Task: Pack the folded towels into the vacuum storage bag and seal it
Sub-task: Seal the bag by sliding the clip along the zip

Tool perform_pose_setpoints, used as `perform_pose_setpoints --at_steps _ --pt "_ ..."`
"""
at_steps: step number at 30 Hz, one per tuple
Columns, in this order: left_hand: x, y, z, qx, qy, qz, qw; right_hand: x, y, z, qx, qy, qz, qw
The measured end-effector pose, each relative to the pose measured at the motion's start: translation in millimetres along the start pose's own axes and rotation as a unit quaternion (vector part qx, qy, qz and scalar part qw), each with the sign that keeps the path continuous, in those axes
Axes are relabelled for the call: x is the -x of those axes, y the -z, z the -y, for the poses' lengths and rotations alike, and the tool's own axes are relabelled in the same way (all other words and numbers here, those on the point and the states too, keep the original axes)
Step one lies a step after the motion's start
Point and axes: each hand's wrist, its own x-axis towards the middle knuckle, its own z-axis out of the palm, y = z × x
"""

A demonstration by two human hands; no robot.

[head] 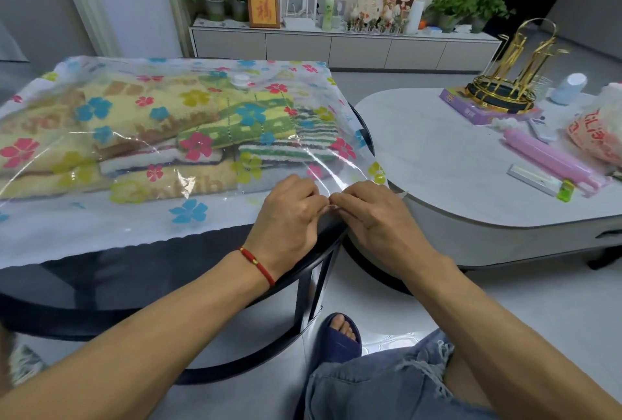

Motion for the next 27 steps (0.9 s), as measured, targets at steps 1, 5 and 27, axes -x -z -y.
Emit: perform_pose_setpoints --at_steps 1,5,27 --pt "-0.9 1.9 0.6 0.002 -0.006 -0.004 1.0 -0.2 -0.3 -0.2 -0.005 -0.003 -0.011 1.0" --pt "-2.4 4.8 6.8 -0.021 -0.045 -0.001 0.999 -2.3 -5.6 1.7 -0.003 -0.027 -0.017 0.999" --pt "39.7 20.9 41.6 -0.066 0.013 0.025 0.997 18.8 -6.0 -31.1 0.067 -0.009 -0.033 0.997"
